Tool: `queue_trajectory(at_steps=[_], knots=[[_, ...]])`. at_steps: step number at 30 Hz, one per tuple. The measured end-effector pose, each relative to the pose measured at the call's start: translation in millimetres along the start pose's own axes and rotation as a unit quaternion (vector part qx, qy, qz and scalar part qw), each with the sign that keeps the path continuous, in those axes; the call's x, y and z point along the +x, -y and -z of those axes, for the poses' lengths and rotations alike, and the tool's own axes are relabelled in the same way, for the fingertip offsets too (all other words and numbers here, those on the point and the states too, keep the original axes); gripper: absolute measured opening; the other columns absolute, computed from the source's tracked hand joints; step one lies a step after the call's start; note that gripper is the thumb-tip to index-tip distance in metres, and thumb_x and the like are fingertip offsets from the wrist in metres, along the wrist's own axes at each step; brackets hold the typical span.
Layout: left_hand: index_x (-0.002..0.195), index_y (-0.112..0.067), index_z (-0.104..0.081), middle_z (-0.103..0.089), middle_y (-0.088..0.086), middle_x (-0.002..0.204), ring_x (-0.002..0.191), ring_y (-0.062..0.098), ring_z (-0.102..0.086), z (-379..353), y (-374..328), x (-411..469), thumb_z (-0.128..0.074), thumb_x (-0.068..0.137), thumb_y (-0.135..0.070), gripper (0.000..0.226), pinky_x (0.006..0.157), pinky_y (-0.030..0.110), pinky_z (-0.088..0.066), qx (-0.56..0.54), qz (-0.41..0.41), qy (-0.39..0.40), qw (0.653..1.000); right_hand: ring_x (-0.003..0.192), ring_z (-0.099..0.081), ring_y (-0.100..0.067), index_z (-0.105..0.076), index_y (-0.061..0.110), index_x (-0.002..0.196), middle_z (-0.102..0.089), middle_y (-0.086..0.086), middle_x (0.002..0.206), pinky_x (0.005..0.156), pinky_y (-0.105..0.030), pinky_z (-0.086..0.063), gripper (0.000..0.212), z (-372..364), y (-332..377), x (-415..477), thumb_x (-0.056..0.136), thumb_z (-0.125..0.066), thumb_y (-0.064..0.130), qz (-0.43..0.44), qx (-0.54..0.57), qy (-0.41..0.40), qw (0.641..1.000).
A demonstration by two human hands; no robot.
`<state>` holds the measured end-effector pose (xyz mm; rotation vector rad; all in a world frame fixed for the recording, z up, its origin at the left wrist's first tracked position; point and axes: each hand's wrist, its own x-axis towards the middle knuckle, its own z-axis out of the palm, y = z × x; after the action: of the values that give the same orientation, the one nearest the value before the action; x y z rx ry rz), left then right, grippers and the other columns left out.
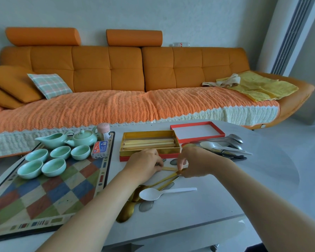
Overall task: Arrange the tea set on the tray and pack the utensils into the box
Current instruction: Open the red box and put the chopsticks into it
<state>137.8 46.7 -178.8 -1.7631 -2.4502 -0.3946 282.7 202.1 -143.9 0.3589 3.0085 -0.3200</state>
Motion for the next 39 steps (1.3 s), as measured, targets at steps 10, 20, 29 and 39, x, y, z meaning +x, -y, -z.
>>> queue_trajectory(at_steps=[10, 20, 29, 39], knots=[[0.100, -0.025, -0.062, -0.045, -0.009, 0.110, 0.111, 0.012, -0.041, -1, 0, 5, -0.060, 0.095, -0.037, 0.013, 0.087, 0.029, -0.041, 0.009, 0.011, 0.032, 0.999, 0.087, -0.057, -0.005, -0.074, 0.032, 0.094, -0.064, 0.016, 0.092, 0.080, -0.024, -0.046, 0.014, -1, -1, 1, 0.081, -0.071, 0.038, -0.014, 0.002, 0.060, 0.998], [0.097, -0.025, -0.061, -0.054, -0.012, 0.097, 0.092, 0.011, -0.052, 4, 4, 6, -0.058, 0.096, -0.033, 0.009, 0.076, 0.025, -0.039, -0.072, 0.030, -0.045, 0.996, 0.084, -0.054, -0.008, -0.069, 0.031, 0.106, -0.059, 0.012, 0.101, 0.063, -0.021, -0.042, 0.020, 2, 1, 12, 0.092, -0.063, 0.043, -0.007, -0.007, -0.127, 0.992], [0.095, -0.029, -0.063, -0.062, -0.017, 0.091, 0.085, 0.005, -0.059, 43, 33, 17, -0.064, 0.094, -0.025, 0.004, 0.069, 0.027, -0.047, -0.163, 0.035, -0.164, 0.972, 0.079, -0.057, -0.016, -0.062, 0.023, 0.109, -0.061, 0.007, 0.088, 0.064, -0.029, -0.039, 0.018, 25, 9, 30, 0.102, -0.047, 0.029, 0.008, 0.058, -0.205, 0.977], [0.116, -0.024, -0.068, -0.069, -0.005, 0.109, 0.104, 0.020, -0.060, 17, 84, 14, -0.055, 0.094, -0.008, 0.030, 0.087, 0.039, -0.051, -0.036, 0.056, -0.123, 0.990, 0.094, -0.061, -0.024, -0.070, 0.026, 0.115, -0.067, 0.000, 0.102, 0.086, -0.038, -0.048, 0.031, 4, 9, 91, 0.101, -0.046, 0.013, -0.043, -0.008, -0.226, 0.973]])
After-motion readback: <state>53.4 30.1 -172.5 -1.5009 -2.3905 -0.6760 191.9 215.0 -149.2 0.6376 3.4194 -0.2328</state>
